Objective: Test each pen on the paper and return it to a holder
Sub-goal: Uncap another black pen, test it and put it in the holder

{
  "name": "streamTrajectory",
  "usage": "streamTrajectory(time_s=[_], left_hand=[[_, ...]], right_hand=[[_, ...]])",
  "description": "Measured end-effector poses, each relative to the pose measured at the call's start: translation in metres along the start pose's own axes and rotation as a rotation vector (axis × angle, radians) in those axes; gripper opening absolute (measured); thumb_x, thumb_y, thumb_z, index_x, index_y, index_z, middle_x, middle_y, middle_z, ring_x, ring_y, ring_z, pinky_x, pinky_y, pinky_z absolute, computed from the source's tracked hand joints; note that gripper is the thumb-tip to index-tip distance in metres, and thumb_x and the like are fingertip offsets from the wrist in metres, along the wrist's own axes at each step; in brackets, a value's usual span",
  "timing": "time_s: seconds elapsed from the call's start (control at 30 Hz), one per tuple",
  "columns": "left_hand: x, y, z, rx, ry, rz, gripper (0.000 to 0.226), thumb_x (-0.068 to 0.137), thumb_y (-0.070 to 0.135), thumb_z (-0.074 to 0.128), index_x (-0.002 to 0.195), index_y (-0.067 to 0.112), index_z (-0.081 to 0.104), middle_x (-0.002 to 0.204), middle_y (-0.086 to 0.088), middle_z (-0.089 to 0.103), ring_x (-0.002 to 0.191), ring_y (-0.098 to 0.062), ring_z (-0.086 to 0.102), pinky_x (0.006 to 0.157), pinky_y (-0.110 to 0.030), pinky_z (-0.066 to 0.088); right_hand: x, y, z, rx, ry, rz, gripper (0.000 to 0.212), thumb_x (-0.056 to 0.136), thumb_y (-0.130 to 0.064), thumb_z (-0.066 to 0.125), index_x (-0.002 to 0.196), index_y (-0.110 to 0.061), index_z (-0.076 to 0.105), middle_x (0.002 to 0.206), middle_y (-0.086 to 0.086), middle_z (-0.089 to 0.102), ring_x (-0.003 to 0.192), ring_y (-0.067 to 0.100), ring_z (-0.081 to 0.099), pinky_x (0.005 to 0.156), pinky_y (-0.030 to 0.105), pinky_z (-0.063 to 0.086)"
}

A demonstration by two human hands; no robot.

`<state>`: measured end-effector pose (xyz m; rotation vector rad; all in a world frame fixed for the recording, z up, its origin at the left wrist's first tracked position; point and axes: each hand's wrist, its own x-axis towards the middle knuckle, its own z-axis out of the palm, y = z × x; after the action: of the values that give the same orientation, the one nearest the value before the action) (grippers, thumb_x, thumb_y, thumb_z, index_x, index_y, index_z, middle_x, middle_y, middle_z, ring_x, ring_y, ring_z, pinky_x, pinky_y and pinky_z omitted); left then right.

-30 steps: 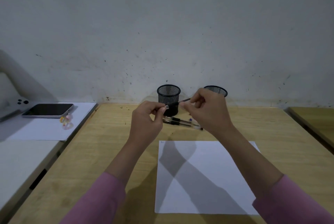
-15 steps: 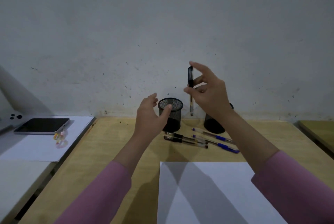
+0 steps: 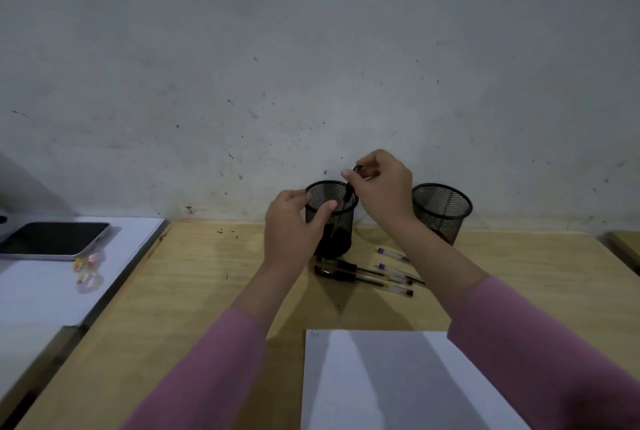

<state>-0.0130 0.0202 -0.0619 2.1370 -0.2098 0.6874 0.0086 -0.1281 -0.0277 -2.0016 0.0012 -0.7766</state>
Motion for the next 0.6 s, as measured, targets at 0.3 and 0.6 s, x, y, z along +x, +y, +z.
streamTrajectory(time_s=[0.3,0.6], left_hand=[[-0.007,-0.002,0.003,0.018,-0.019,0.000,0.052,0.085,0.045,0.060,0.115,0.003,0.064,0.119,-0.009,0.063,0.115,-0.023,0.053,0.091,-0.023,0.040],[-0.053,0.002,-0.015,0.035,-0.177,-0.022,0.056,0.091,0.033,0.053,0.137,0.004,0.039,0.145,-0.012,0.041,0.137,-0.023,0.033,0.105,-0.021,0.021]], right_hand=[[-0.022,0.009,-0.016,-0.131,0.011,-0.011,0.028,0.083,-0.024,0.069,0.108,-0.010,0.065,0.090,0.007,0.064,0.073,0.019,0.062,0.069,0.034,0.054],[-0.088,0.017,-0.039,-0.510,-0.562,-0.203,0.010,0.081,-0.018,0.067,0.087,-0.015,0.074,0.084,0.000,0.069,0.079,0.017,0.061,0.067,0.035,0.052]])
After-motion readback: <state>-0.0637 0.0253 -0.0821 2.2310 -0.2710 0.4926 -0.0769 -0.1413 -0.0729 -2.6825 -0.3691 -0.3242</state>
